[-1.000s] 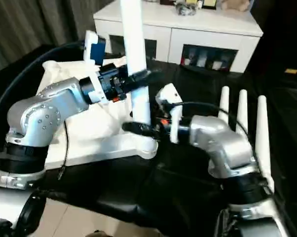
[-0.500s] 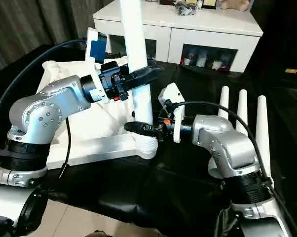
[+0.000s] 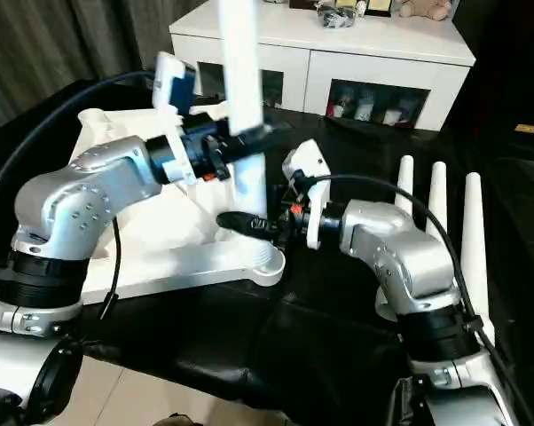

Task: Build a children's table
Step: Pick table leg

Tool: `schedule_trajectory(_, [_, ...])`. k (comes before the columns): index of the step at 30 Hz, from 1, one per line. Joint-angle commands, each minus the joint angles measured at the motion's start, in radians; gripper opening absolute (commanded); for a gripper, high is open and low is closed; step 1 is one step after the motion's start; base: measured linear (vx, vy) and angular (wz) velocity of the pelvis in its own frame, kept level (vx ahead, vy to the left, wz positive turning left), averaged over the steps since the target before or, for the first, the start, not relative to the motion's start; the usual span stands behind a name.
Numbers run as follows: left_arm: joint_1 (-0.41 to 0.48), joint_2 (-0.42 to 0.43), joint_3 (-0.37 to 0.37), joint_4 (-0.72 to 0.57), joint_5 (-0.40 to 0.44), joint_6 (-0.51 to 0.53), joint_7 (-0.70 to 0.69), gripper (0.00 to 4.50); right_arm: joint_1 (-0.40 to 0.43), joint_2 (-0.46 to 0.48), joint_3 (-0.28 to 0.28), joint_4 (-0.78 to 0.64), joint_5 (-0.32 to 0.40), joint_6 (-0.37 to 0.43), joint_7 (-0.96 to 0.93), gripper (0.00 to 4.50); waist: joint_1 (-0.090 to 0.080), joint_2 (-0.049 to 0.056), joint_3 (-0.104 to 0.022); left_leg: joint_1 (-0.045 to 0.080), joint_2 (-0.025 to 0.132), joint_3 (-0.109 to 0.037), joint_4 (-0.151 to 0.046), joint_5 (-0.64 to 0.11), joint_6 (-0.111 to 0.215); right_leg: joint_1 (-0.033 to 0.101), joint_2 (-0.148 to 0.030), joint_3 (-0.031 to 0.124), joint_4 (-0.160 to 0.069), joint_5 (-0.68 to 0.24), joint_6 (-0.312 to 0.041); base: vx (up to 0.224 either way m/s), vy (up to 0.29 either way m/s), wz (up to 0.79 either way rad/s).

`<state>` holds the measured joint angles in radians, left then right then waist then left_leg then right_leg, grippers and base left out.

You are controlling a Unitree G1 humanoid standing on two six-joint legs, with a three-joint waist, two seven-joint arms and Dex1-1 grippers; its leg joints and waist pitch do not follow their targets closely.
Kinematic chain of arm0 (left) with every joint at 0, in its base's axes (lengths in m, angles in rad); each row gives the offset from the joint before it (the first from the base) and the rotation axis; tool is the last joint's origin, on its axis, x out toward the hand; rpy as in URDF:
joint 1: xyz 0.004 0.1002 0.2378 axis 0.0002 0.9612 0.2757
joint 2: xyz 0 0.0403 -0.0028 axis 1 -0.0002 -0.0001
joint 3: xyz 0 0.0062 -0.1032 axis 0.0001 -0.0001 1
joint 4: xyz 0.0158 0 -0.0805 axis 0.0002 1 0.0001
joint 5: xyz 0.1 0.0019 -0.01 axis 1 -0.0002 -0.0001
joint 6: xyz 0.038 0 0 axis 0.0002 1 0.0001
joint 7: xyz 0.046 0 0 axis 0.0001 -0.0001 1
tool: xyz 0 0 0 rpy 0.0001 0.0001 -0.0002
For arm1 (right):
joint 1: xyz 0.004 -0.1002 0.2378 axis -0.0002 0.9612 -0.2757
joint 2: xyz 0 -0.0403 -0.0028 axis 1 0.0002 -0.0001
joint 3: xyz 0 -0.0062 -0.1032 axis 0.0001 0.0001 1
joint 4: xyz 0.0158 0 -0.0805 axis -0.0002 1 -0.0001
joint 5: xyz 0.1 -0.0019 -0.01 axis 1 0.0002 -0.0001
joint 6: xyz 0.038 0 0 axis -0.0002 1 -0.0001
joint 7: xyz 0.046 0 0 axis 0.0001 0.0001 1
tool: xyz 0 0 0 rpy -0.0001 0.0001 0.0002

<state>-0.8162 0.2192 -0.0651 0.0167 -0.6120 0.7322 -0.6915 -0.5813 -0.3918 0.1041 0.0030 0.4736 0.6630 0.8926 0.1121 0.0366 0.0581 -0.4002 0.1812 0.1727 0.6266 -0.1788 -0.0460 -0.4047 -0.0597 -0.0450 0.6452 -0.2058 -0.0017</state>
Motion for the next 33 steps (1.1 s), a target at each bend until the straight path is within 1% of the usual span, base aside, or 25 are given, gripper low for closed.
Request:
schedule_trajectory(1, [0.003,0.005,-0.01,-0.025,0.016,-0.003,-0.009,1.82,-0.016,-0.007,-0.013,-0.004,0.01,0.021,-0.005,3.44,-0.001,-0.012,-0.076,0.022,0.039,-0.013,-0.069,-0.119,0.005,0.055,-0.073,0.043,-0.075,-0.078,-0.225,0.0,0.0,0.0])
schedule_trajectory(4, [0.004,0.005,-0.011,-0.025,0.018,-0.004,-0.01,1.82,-0.02,-0.015,-0.011,-0.004,0.02,0.038,0.003,3.44,-0.001,-0.012,-0.076,0.022,0.039,-0.014,-0.069,-0.118,0.004,0.056,-0.073,0.043,-0.074,-0.075,-0.224,0.0,0.0,0.0])
schedule_trajectory(5, [0.003,0.006,-0.011,-0.023,0.019,-0.007,-0.009,1.82,-0.02,-0.026,-0.004,-0.008,0.026,0.054,0.018,3.44,-0.001,-0.012,-0.077,0.023,0.039,-0.014,-0.069,-0.116,0.005,0.055,-0.073,0.043,-0.074,-0.07,-0.225,0.0,0.0,0.0])
schedule_trajectory(7, [0.003,0.007,-0.011,-0.022,0.019,-0.008,-0.009,1.82,-0.019,-0.033,0.001,-0.01,0.029,0.061,0.027,3.44,0.0,-0.012,-0.077,0.022,0.039,-0.014,-0.068,-0.111,0.007,0.056,-0.073,0.043,-0.073,-0.063,-0.226,0.0,0.0,0.0])
schedule_trajectory(8, [0.003,0.009,-0.011,-0.022,0.017,-0.008,-0.01,1.82,-0.012,-0.049,0.015,-0.017,0.028,0.073,0.049,3.44,0.001,-0.013,-0.077,0.021,0.039,-0.014,-0.068,-0.11,0.01,0.057,-0.073,0.043,-0.073,-0.06,-0.227,0.0,0.0,0.0])
schedule_trajectory(12, [0.004,0.01,-0.011,-0.027,0.015,-0.007,-0.017,1.82,-0.003,-0.063,0.03,-0.024,0.027,0.088,0.07,3.44,0.001,-0.013,-0.076,0.021,0.04,-0.014,-0.068,-0.111,0.012,0.057,-0.074,0.043,-0.073,-0.069,-0.229,0.0,0.0,0.0])
schedule_trajectory(14, [0.006,0.008,-0.013,-0.032,0.013,-0.004,-0.019,1.82,-0.005,-0.06,0.03,-0.02,0.03,0.092,0.07,3.44,0.001,-0.014,-0.077,0.022,0.04,-0.014,-0.067,-0.113,0.011,0.056,-0.075,0.043,-0.074,-0.074,-0.229,0.0,0.0,0.0])
schedule_trajectory(18, [0.009,0.004,-0.022,-0.036,0.012,-0.002,-0.023,1.82,-0.014,-0.055,0.034,-0.008,0.028,0.093,0.073,3.44,0.001,-0.014,-0.077,0.023,0.04,-0.014,-0.067,-0.11,0.012,0.055,-0.074,0.042,-0.073,-0.067,-0.233,0.0,0.0,0.0])
schedule_trajectory(24, [0.012,0.004,-0.026,-0.039,0.01,0.001,-0.029,1.82,-0.021,-0.047,0.045,0.0,0.019,0.091,0.076,3.44,0.001,-0.014,-0.077,0.021,0.04,-0.014,-0.067,-0.107,0.013,0.056,-0.074,0.043,-0.073,-0.065,-0.233,0.0,0.0,0.0])
schedule_trajectory(27, [0.012,0.007,-0.025,-0.041,0.009,0.003,-0.032,1.82,-0.021,-0.048,0.052,0.002,0.016,0.09,0.077,3.44,0.001,-0.014,-0.077,0.022,0.04,-0.014,-0.067,-0.111,0.01,0.056,-0.074,0.043,-0.073,-0.072,-0.231,0.0,0.0,0.0])
schedule_trajectory(29, [0.013,0.008,-0.024,-0.042,0.01,0.003,-0.035,1.82,-0.022,-0.048,0.053,0.003,0.015,0.09,0.077,3.17,0.002,-0.015,-0.078,0.023,0.04,-0.013,-0.067,-0.109,0.011,0.055,-0.074,0.043,-0.073,-0.07,-0.231,0.0,0.0,0.0])
schedule_trajectory(31, [0.013,0.009,-0.024,-0.041,0.01,0.003,-0.036,1.82,-0.022,-0.047,0.054,0.004,0.014,0.09,0.077,3.1,0.002,-0.015,-0.077,0.022,0.04,-0.014,-0.067,-0.106,0.011,0.055,-0.074,0.043,-0.073,-0.068,-0.231,0.0,0.0,0.0])
schedule_trajectory(32, [0.013,0.01,-0.025,-0.041,0.011,0.002,-0.038,1.82,-0.022,-0.047,0.054,0.005,0.013,0.089,0.077,2.97,0.001,-0.013,-0.077,0.022,0.04,-0.014,-0.067,-0.109,0.011,0.055,-0.074,0.043,-0.073,-0.07,-0.231,0.0,0.0,0.0])
schedule_trajectory(33, [0.014,0.011,-0.026,-0.041,0.012,0.002,-0.038,1.82,-0.022,-0.048,0.054,0.006,0.013,0.089,0.078,2.83,0.001,-0.014,-0.077,0.021,0.04,-0.014,-0.067,-0.108,0.011,0.056,-0.074,0.043,-0.072,-0.068,-0.23,0.0,0.0,0.0])
